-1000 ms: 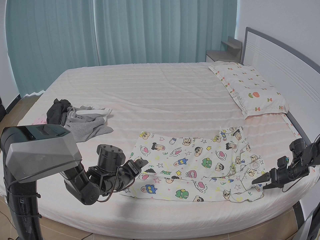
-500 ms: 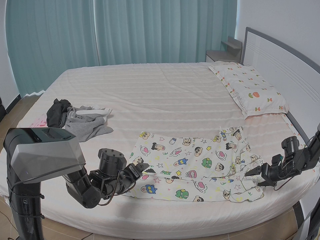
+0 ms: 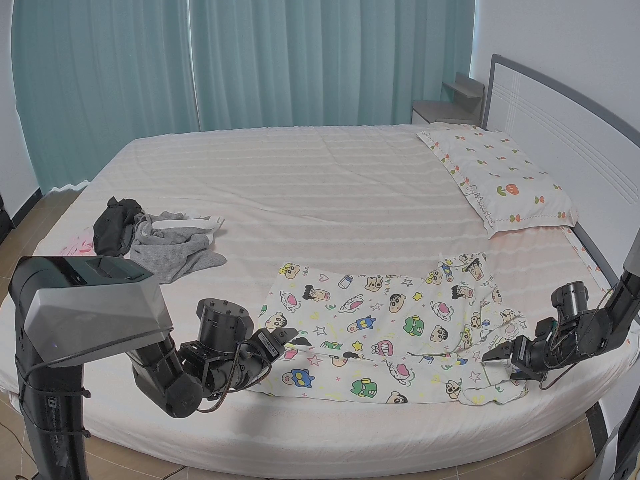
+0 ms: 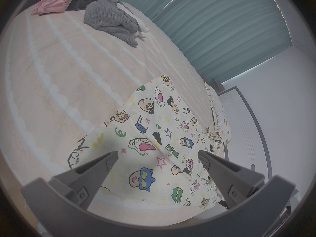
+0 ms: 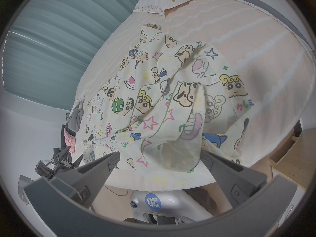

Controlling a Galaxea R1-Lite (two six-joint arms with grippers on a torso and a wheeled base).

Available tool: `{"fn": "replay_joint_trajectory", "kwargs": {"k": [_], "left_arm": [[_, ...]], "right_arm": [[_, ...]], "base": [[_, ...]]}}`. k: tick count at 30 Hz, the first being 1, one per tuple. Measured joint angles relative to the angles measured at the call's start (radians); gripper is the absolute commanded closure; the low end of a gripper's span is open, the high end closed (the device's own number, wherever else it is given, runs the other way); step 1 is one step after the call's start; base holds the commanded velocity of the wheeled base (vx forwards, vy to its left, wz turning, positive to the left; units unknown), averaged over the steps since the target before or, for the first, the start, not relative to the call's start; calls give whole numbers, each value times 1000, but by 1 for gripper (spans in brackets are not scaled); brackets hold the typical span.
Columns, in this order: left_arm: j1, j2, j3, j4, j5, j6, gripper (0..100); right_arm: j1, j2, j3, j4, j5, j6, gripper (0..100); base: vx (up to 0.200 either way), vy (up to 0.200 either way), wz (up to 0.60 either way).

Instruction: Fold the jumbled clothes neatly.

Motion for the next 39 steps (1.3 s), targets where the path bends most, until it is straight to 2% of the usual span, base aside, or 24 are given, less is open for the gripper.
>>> {"fn": "replay_joint_trajectory", "kwargs": {"k": [7, 10, 14, 15, 29, 35, 39], "left_arm": [[-1, 3, 0, 0, 0, 0, 0], [-2, 4, 0, 0, 0, 1, 0], [-3, 6, 0, 0, 0, 3, 0], [-3, 6, 0, 0, 0, 4, 0], [-3, 8, 1, 0, 1, 6, 0], [-3, 8, 1, 0, 1, 6, 0], [-3, 8, 0, -1, 2, 6, 0]], "right_arm": [[5, 4, 1, 2, -76, 0, 0], [13, 9, 0, 0, -79, 9, 0], [27, 19, -10, -11, -79, 71, 0], [31, 20, -14, -19, -79, 84, 100], [62, -17, 24, -43, -84, 104, 100], [130, -77, 73, -44, -90, 112, 100], [184, -114, 91, -53, -133, 195, 100]], "base": [[0, 0, 0], [0, 0, 0], [0, 0, 0], [0, 0, 0], [0, 0, 0], [0, 0, 0], [0, 0, 0]]}}
